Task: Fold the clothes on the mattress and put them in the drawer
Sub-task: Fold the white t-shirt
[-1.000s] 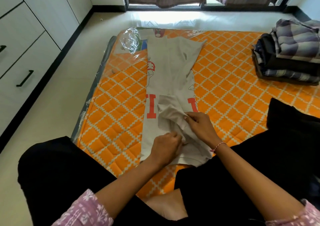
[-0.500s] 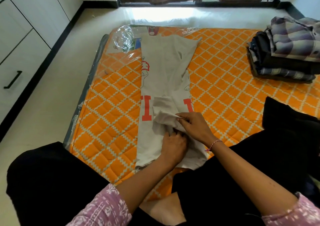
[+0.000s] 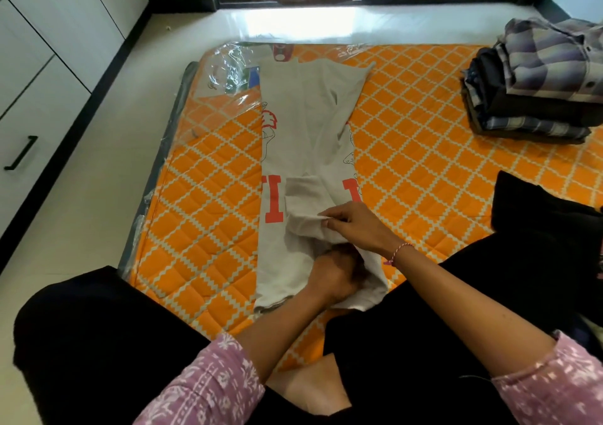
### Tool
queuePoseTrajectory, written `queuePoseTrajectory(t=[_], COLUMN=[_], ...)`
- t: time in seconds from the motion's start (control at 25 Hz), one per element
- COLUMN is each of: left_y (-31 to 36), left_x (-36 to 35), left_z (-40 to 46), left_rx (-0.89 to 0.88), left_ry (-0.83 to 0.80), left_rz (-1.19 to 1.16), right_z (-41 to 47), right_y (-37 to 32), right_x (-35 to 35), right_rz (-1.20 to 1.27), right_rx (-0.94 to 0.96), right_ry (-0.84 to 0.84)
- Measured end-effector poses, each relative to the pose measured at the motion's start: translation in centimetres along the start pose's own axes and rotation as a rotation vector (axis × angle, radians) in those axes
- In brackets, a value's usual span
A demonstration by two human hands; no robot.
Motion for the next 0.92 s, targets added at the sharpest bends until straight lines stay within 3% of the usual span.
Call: queuePoseTrajectory(t=[0.08, 0.16, 0.2, 0.24, 0.28, 0.32, 0.36, 0.4, 0.48, 0.52, 0.64, 0.72, 0.8, 0.92], left_y=[0.6, 0.1, -1.3, -3.4, -5.4, -6.6, -6.9, -7.1, -8.4, -9.2, -10.1, -9.5, -9.4, -9.6], left_x=[-0.1, 3.0, 4.9, 6.9, 8.4, 8.9, 8.0, 5.7, 2.1, 1.7, 1.8, 3.8, 6.4, 9.0], left_z=[-1.2, -1.7, -0.9, -0.1, 0.3, 0.2, 0.3, 0.5, 0.2, 0.0, -0.1, 1.0, 3.9, 9.8], left_rx=[-0.123, -0.166, -0.097, 0.022, 0.15, 0.247, 0.291, 0.287, 0.23, 0.219, 0.196, 0.208, 0.202, 0.206], left_ry=[-0.265, -0.397, -0.289, -0.047, 0.249, 0.428, 0.429, 0.307, 0.11, 0.099, 0.117, 0.225, 0.346, 0.318], left_rz=[-0.156, -0.494, -0.633, -0.658, -0.52, -0.267, -0.043, 0.088, 0.189, 0.196, 0.203, 0.233, 0.258, 0.239], right_z=[-0.7, -0.6, -0.2, 0.1, 0.3, 0.2, 0.0, -0.3, -0.8, -0.8, -0.2, 0.9, 3.1, 7.7], right_y=[0.8, 1.1, 1.4, 1.5, 1.7, 2.2, 2.9, 3.4, 3.8, 3.8, 3.8, 3.1, 2.5, 3.2], right_x=[-2.0, -1.7, -1.3, -1.6, -2.6, -4.0, -5.5, -6.5, -7.7, -7.8, -6.6, -4.3, -1.3, 3.6], right_rz=[-0.056, 0.061, -0.002, -0.188, -0.405, -0.569, -0.671, -0.735, -0.775, -0.757, -0.619, -0.443, -0.279, -0.264], right_rx=[-0.025, -0.058, -0.03, 0.018, 0.058, 0.08, 0.074, 0.064, 0.058, 0.057, 0.049, 0.058, 0.048, -0.078], right_ry=[-0.186, -0.042, 0.074, 0.123, 0.086, 0.019, -0.041, -0.064, -0.063, -0.071, -0.189, -0.188, -0.099, 0.122])
Point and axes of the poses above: each hand's wrist, its own z-axis towards the middle knuckle, its own x-axis out of the back of the hand, y = z × x, the point moved 7 cm from there along z, towards the middle knuckle, and after that the axes turned 5 degrees about y, right-handed, at the moved point
